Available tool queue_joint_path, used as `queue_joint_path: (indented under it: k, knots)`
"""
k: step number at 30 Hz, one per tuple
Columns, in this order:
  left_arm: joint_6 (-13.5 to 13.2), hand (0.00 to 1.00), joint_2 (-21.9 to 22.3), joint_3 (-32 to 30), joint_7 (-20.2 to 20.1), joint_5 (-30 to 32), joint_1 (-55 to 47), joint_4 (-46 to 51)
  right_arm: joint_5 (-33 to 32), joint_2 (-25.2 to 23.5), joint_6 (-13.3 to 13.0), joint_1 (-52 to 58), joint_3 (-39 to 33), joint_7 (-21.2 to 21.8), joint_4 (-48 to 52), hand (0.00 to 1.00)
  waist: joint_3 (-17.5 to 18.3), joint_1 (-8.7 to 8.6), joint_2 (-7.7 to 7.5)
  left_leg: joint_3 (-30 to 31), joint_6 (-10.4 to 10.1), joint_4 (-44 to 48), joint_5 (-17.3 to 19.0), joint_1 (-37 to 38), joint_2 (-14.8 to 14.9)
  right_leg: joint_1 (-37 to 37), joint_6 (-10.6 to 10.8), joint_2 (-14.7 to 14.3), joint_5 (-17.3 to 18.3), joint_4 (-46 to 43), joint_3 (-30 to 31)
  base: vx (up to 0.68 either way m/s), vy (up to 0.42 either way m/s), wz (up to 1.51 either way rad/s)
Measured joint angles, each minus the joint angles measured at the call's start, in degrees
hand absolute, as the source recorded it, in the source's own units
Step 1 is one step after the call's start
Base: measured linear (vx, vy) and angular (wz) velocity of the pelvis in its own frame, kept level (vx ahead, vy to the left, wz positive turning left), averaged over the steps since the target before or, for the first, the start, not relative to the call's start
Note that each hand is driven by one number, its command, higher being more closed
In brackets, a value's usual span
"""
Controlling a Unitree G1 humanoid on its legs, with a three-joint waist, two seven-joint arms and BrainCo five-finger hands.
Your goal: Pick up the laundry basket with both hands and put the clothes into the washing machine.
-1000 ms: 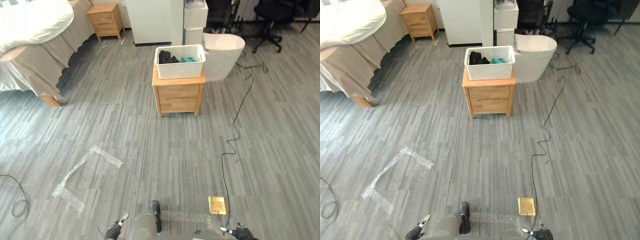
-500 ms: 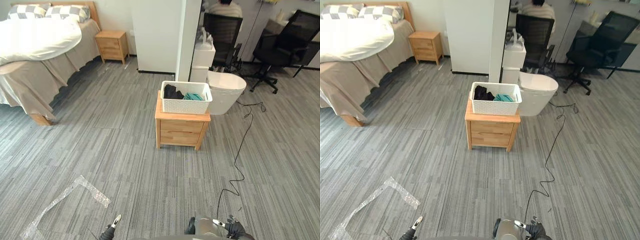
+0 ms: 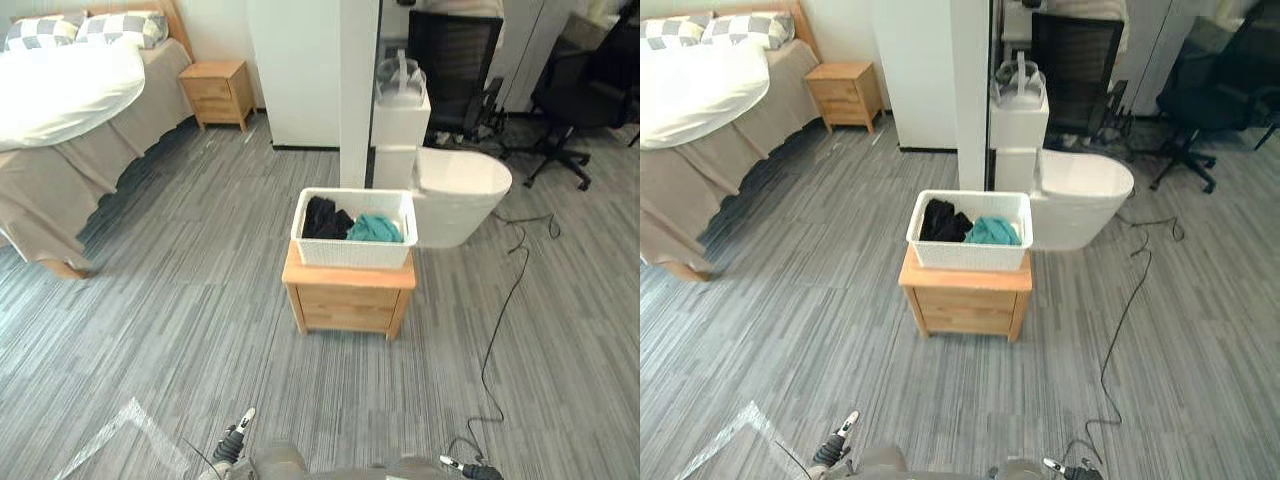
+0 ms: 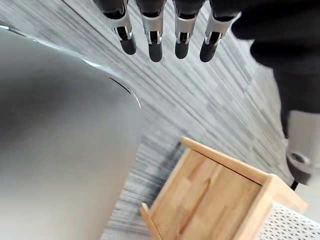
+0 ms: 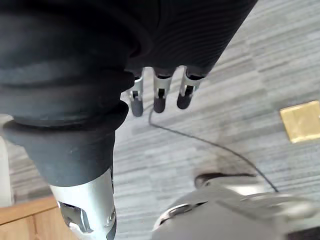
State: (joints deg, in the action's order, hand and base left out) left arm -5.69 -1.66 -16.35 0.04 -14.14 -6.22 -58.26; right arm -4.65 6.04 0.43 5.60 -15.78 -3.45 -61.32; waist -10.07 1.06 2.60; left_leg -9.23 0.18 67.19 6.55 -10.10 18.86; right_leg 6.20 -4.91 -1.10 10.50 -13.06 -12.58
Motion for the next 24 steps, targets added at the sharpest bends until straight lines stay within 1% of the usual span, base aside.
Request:
queue_joint_path:
  k: [1,2,3,4,5,6,7,8,9,10,11,12,13,14,15,16,17,18,19,20,21,22,23,24]
  knots:
    - [0.0,0.0,0.1,0.1,0.0,-0.4,-0.1,0.8,-0.4,0.0,0.1,-0.8,-0.1,-0.3,1.7,0.0,-0.2,0.14,0.01,-2.7,-1.5,-6.0,2.1,-1.6,-0.2,2.6,0.3,0.3,-0.2,1.7,0.6,0.46,-0.052,-0.2]
    - [0.1,0.0,0.2,0.7,0.1,-0.5,-0.1,1.4,-0.5,-0.2,0.1,-1.0,-0.1,-0.4,3.3,0.0,-0.3,0.13,-0.07,-3.5,-2.1,-9.9,3.0,-2.1,-0.7,3.5,0.5,0.5,-0.3,2.5,0.8,0.45,0.02,-0.21]
    - [0.1,0.0,0.5,1.7,0.3,-1.2,-0.2,3.2,-1.3,-1.0,0.0,-1.3,-0.2,-0.7,7.2,0.0,-0.5,0.23,-0.4,-4.4,-2.5,-19.6,3.3,-2.5,-2.9,4.7,0.5,1.5,-0.3,3.3,1.0,0.36,0.059,-0.17]
    - [0.1,0.0,0.8,3.9,0.5,-2.3,-0.8,5.7,-2.4,-1.4,-0.2,-1.5,-0.5,-1.5,11.7,0.0,-0.6,0.36,-0.82,-4.8,-2.7,-31.0,3.1,-2.6,-6.0,5.7,0.8,3.0,-0.1,4.4,1.0,0.32,0.115,-0.15]
    - [0.1,0.0,1.1,5.0,0.7,-2.9,-1.2,7.1,-2.7,-1.6,-0.4,-1.7,-0.7,-1.7,13.7,0.0,-0.5,0.43,-1.12,-4.6,-3.0,-37.0,2.8,-2.6,-7.8,6.2,1.8,3.9,0.3,5.1,1.1,0.3,0.156,-0.09]
    - [-0.3,0.0,1.3,5.7,1.1,-3.8,-1.6,9.8,-4.1,-1.6,-1.2,-2.1,-1.5,-2.3,16.6,0.0,-0.4,0.61,-0.91,-2.4,-5.0,-48.9,0.8,-2.6,-10.8,6.8,3.9,4.9,1.2,6.8,1.2,0.36,0.241,-0.06]
    - [-0.6,0.0,1.7,6.2,1.5,-4.6,-1.7,11.4,-5.1,-1.0,-2.1,-2.5,-2.2,-3.4,18.0,0.0,0.3,1.18,0.34,0.5,-6.3,-57.1,-2.5,-2.9,-11.8,7.1,5.3,4.6,1.9,7.8,1.5,0.3,0.242,-0.12]
    - [-0.9,0.0,1.7,6.3,1.7,-5.3,-1.7,11.8,-6.1,-1.1,-2.4,-2.9,-2.5,-4.1,18.1,0.0,0.4,1.39,0.43,1.0,-5.5,-57.0,-5.7,-2.8,-12.2,7.4,5.9,4.9,2.5,7.8,1.9,0.27,0.227,-0.13]
    - [-1.1,0.0,1.7,6.7,2.4,-5.9,-1.8,12.8,-7.4,-1.7,-2.4,-3.5,-2.6,-4.8,18.5,0.0,0.8,1.5,-0.17,1.3,-3.5,-56.6,-8.0,-2.8,-13.7,7.8,6.5,6.1,3.7,7.8,2.4,0.38,0.23,-0.08]
    - [-1.2,0.0,1.3,6.9,2.9,-6.8,-1.8,14.2,-9.5,-2.7,-2.6,-3.6,-2.6,-5.8,20.4,0.0,1.0,1.47,-2.31,1.2,-2.3,-54.7,-7.6,-3.7,-15.8,7.7,7.6,8.0,4.7,6.7,2.4,0.4,0.194,0.02]
    - [-1.3,0.0,1.1,7.3,3.8,-8.0,-1.7,15.3,-12.0,-3.5,-3.6,-3.5,-2.9,-6.6,23.0,0.0,1.1,1.44,-2.88,1.3,0.2,-51.6,-5.9,-4.7,-16.9,7.4,7.8,9.2,4.8,4.3,3.6,0.41,0.181,0.09]
    - [-1.2,0.0,1.2,7.7,4.0,-8.1,-1.8,15.5,-13.2,-3.7,-4.0,-3.3,-3.0,-6.9,24.1,0.0,1.2,1.46,-3.02,1.0,1.0,-50.3,-5.0,-4.6,-17.4,7.2,7.8,9.8,4.8,2.5,4.4,0.44,0.212,0.01]
    - [-1.3,0.0,1.7,8.1,4.3,-9.0,-1.9,16.2,-14.6,-4.0,-4.4,-3.2,-3.8,-7.4,25.8,0.0,1.2,1.43,-3.33,0.1,2.1,-49.1,-2.9,-2.9,-18.1,5.4,7.9,11.3,4.8,-4.7,6.3,0.43,0.232,-0.12]
    - [-1.2,0.0,1.8,7.9,4.7,-10.0,-2.4,17.3,-15.5,-4.4,-4.6,-3.0,-4.2,-8.0,27.3,0.0,1.1,1.44,-3.31,-0.7,2.6,-49.1,-1.7,-0.5,-18.5,2.0,9.7,12.4,3.8,-14.2,7.7,0.57,0.296,-0.27]
    - [-1.3,0.0,1.5,7.5,5.6,-10.7,-3.2,19.1,-15.9,-5.3,-5.1,-3.0,-4.2,-9.0,29.8,0.0,0.8,1.35,-3.34,-1.6,3.4,-49.4,-0.3,3.1,-18.7,-3.1,13.8,13.3,0.5,-28.9,10.2,0.38,0.183,-0.23]
    - [-1.4,0.0,1.3,7.1,6.1,-11.3,-3.4,20.0,-16.2,-5.7,-5.3,-2.8,-4.2,-9.2,30.9,0.0,0.7,1.29,-3.4,-1.9,3.6,-49.4,0.1,4.6,-18.8,-4.9,14.0,13.4,0.3,-34.3,11.2,0.38,0.16,-0.07]
    - [-1.7,0.0,0.7,6.4,6.9,-12.2,-3.9,21.9,-16.8,-6.3,-5.7,-2.2,-4.2,-9.6,33.0,0.0,0.6,1.1,-3.33,-1.9,3.9,-50.2,0.3,8.1,-18.9,-8.0,13.5,13.4,0.6,-42.4,10.9,0.27,0.088,0.05]
    - [-2.1,0.0,0.7,5.4,7.7,-12.3,-4.1,23.4,-17.4,-6.4,-6.0,-1.5,-4.1,-10.4,34.8,0.0,0.5,1.08,-3.02,-1.8,3.9,-52.0,0.3,11.0,-18.8,-9.5,12.1,13.5,1.2,-44.0,9.2,0.29,0.075,0.07]
    - [-2.7,0.0,1.1,2.8,8.7,-12.6,-4.4,25.9,-17.5,-6.4,-6.6,-0.8,-4.2,-11.1,37.4,0.0,0.5,1.27,-2.77,-1.8,3.9,-54.9,0.3,13.5,-18.5,-11.0,10.3,14.0,2.2,-42.0,6.2,0.24,0.052,0.03]
    - [-3.0,0.0,1.2,1.4,9.1,-12.7,-4.7,27.2,-17.5,-6.6,-6.7,-0.4,-4.2,-11.4,38.8,0.0,0.6,1.28,-2.49,-1.8,3.9,-55.9,0.3,14.0,-18.5,-12.0,9.5,14.5,2.7,-39.5,5.0,0.18,-0.002,0.07]
    - [-4.0,0.0,1.9,-1.2,10.4,-13.4,-5.2,29.6,-17.5,-7.2,-6.9,0.2,-4.3,-11.5,41.6,0.0,1.2,1.24,-3.03,-1.7,3.0,-56.7,1.1,14.4,-17.8,-13.1,8.7,14.7,3.1,-32.0,2.7,0.15,-0.057,0.01]
    - [-4.5,0.0,2.1,-3.6,11.7,-14.1,-5.6,31.5,-17.5,-7.8,-6.9,1.0,-4.7,-11.5,43.9,0.0,1.6,1.5,-3.07,-1.8,1.9,-56.2,2.0,14.1,-17.0,-13.4,8.6,14.5,2.9,-22.9,1.5,0.16,-0.086,-0.03]
    - [-4.8,0.0,2.1,-5.0,12.3,-14.4,-6.2,32.6,-17.5,-8.3,-6.9,1.2,-4.9,-11.5,44.8,0.0,1.8,1.5,-3.39,-1.7,1.5,-55.6,2.5,13.9,-16.7,-13.1,8.5,14.1,2.1,-18.1,1.6,0.16,-0.141,-0.08]
    - [-5.0,0.0,2.3,-7.6,13.7,-14.6,-7.6,35.0,-17.5,-9.0,-7.0,2.0,-5.4,-12.0,46.6,0.0,2.4,1.38,-4.81,-1.6,0.5,-54.1,4.1,13.7,-16.8,-11.6,8.5,14.0,-3.0,-9.6,1.9,0.24,-0.265,-0.02]
